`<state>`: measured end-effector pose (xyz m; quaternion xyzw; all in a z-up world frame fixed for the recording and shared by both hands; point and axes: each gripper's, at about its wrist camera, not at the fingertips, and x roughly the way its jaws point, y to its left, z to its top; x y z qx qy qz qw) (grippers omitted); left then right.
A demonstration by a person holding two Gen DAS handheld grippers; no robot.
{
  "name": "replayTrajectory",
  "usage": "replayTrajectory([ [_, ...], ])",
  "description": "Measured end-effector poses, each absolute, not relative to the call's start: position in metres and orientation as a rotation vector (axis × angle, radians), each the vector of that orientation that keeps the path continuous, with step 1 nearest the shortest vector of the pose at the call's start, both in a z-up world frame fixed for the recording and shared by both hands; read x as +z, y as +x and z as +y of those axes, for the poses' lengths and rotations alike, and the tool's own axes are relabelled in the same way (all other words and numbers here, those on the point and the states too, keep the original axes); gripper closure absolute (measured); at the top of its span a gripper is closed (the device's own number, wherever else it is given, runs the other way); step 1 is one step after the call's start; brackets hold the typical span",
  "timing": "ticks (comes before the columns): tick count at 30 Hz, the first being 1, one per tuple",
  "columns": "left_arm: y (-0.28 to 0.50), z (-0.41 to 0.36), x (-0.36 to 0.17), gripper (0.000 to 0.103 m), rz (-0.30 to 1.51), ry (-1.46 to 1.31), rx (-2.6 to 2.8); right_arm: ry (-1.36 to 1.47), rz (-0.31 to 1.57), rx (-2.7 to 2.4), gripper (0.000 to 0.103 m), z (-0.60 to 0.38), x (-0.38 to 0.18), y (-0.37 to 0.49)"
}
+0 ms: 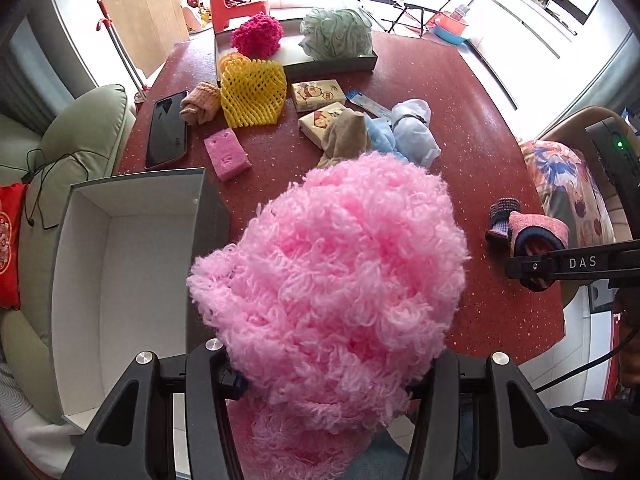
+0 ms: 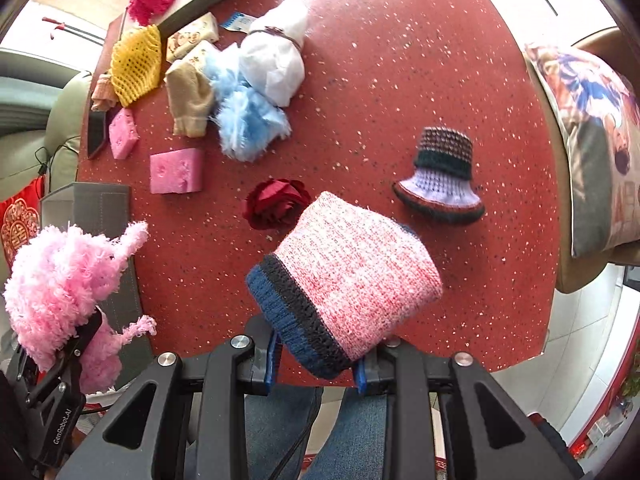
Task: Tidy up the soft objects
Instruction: 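Lift the pink yarn bundle and pink sock and carry both toward the white box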
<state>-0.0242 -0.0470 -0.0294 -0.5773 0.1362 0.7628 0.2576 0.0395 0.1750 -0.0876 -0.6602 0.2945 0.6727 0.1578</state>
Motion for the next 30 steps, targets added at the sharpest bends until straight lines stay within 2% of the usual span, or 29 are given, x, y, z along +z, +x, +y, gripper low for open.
replayTrajectory([
  [9, -0.031, -0.072, -0.016, 0.05, 0.309, -1.534, 2.146, -1.858, 0.777, 1.982, 0.073, 0.152, -0.076, 0.037],
  [30, -0.054, -0.135, -0.003, 0.05, 0.051, -1.526, 2.331, -1.864, 0.475, 2.119, 0.072, 0.105, -0.039, -0.001],
])
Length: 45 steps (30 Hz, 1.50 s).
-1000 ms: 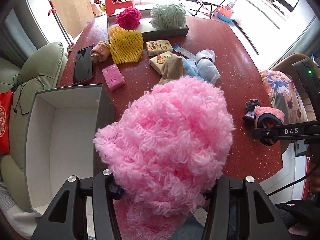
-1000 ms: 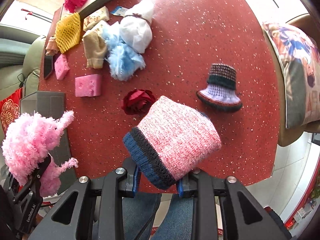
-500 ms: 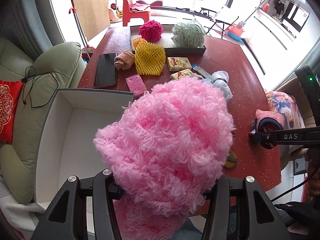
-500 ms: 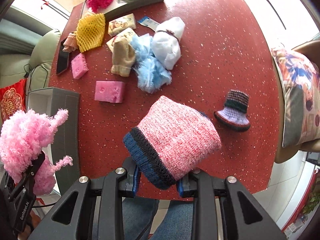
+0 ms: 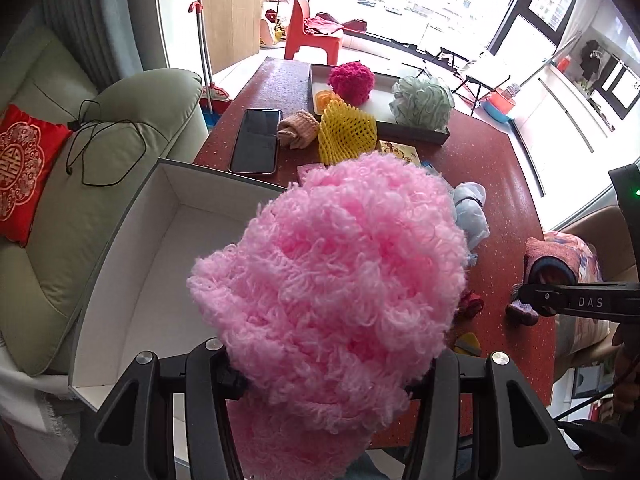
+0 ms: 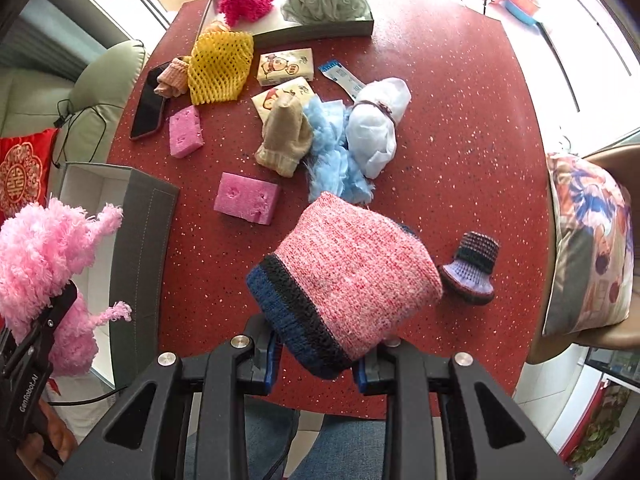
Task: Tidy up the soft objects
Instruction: 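Lift the pink yarn bundle and pink sock and carry both toward the white box, then hold the pink yarn bundle and pink sock above the open white box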
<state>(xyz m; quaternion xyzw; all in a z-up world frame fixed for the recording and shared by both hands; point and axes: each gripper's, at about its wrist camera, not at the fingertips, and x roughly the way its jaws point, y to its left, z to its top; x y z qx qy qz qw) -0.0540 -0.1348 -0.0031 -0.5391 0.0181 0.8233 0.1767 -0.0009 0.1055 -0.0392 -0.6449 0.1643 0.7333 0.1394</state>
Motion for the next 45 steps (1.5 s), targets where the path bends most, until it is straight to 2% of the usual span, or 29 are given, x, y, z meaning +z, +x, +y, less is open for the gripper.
replayTrajectory([
  [24, -0.06, -0.196, -0.006, 0.05, -0.137, -1.615, 2.464, -1.93, 0.173, 2.275, 0.072, 0.046, -0.023, -0.047],
  [34, -0.043, -0.256, -0.007, 0.05, -0.267, -1.742, 2.568, -2.036, 0.1, 2.464, 0.072, -0.028, -0.024, -0.082],
  [45, -0.051, -0.287, -0.03, 0.05, -0.275, -1.888, 2.622, -2.148, 0.043, 2.632, 0.073, -0.116, -0.034, -0.115],
])
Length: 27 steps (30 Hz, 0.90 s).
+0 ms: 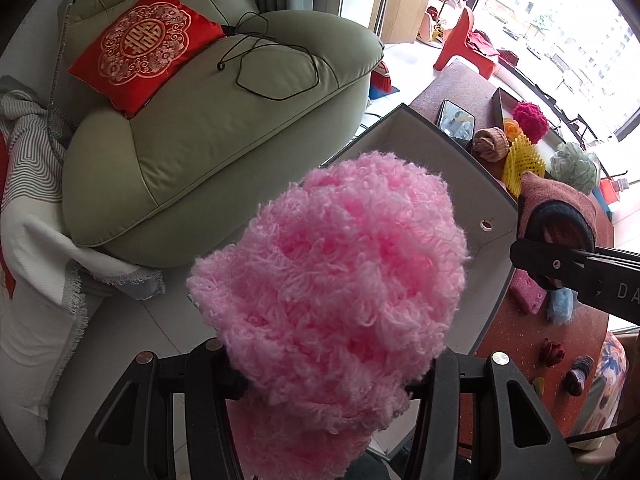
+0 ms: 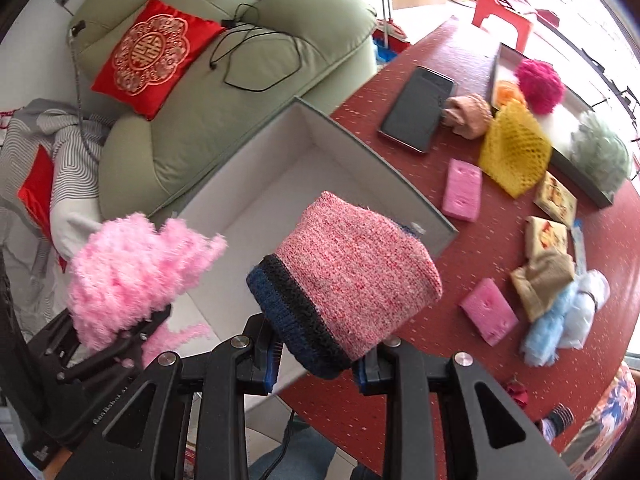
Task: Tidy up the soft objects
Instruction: 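Hold the pink yarn bundle and pink sock above the open white box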
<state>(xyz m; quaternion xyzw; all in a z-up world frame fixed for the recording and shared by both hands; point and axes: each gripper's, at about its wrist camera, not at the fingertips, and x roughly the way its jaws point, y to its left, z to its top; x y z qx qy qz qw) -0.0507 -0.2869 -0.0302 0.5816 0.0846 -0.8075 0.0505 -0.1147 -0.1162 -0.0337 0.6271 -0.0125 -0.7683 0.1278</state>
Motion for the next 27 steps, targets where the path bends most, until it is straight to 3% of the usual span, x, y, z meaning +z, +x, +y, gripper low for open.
replayTrajectory([
  [27, -0.072, -0.277, -0.063, 0.05, 0.211, 1.892, -2.416, 1.908, 0.026, -2.172, 0.072, -0.135, -0.062, -0.134],
])
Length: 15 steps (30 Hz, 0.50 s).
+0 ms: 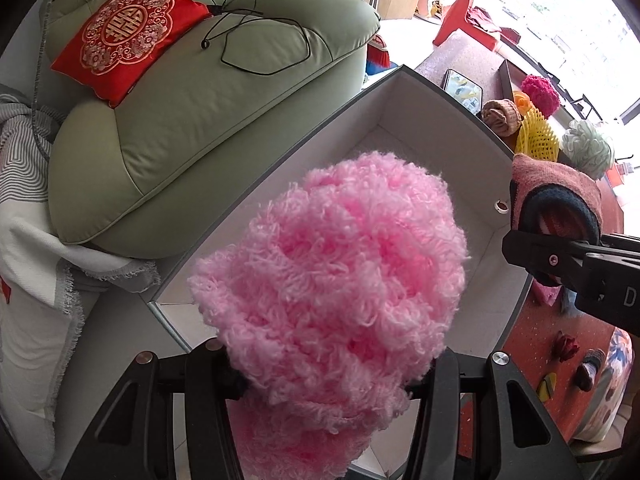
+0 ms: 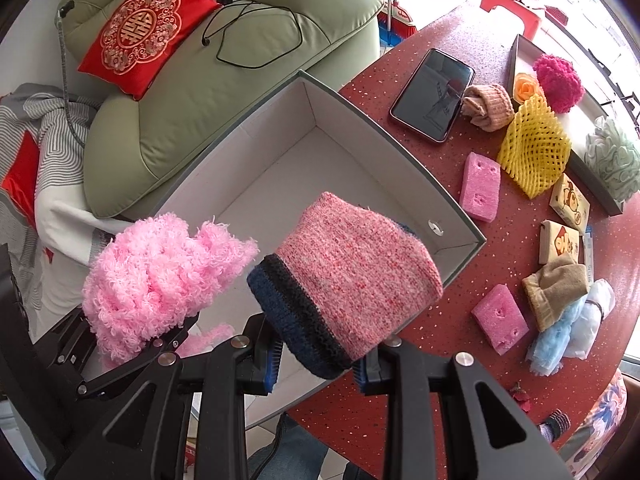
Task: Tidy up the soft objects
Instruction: 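Hold the pink yarn bundle and pink sock above the open white box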
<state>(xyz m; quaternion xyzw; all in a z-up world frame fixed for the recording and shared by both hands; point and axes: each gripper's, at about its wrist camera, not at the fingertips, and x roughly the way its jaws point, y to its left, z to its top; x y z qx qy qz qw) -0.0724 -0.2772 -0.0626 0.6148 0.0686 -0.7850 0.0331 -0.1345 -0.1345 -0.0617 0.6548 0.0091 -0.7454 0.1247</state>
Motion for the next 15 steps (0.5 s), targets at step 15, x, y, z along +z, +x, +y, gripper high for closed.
replayTrajectory([
  [15, -0.0779, -0.2772, -0.0718, 0.05, 0.201, 1.93, -2.399, 1.917, 0.08, -2.15, 0.072, -0.1406, -0.0721, -0.1359],
])
